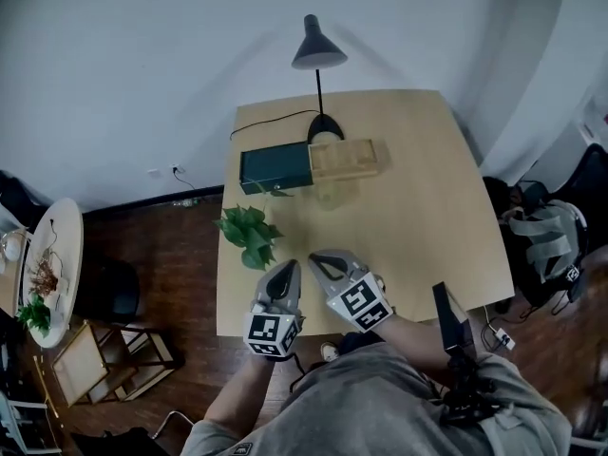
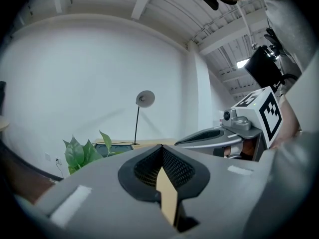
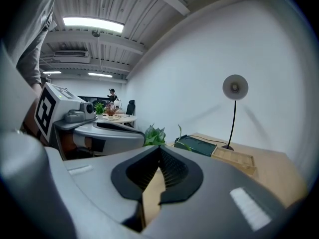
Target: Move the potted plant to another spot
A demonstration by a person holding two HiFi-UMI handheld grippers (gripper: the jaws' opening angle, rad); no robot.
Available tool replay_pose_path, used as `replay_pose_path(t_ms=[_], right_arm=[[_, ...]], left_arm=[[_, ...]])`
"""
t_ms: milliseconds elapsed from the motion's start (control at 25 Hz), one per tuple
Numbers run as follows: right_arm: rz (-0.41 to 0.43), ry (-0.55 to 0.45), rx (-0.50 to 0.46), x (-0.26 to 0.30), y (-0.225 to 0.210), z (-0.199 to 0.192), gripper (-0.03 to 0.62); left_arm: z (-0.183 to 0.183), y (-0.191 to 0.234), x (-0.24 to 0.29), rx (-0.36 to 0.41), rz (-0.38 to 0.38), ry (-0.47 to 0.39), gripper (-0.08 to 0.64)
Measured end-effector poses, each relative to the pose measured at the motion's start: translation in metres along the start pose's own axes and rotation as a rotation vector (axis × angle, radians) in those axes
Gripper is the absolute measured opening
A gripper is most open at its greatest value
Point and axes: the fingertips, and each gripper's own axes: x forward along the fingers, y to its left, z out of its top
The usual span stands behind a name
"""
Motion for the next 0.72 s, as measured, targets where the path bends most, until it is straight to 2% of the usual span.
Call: replay_pose_path(t_ms=[320,520,720], right_arm=[[-0.012,-0.004,-0.010,-0.031,0.002,-0.003,0.006],[-0.006,-0.012,-0.005,-0.060,-0.010,-0.014,0.006],[-0.011,0.005,0.018,-0.116,-0.037,-0.041,0.006]], left_arm=[[0.002,-0.035,-0.001,0.014,-0.057,-0.013,0.003],[-0.001,-0.060,0.007,0.027,-0.043,-0.008,0.003],[-0.007,-0.113,0.026,-0.023,-0.028,-0.008,0.003]])
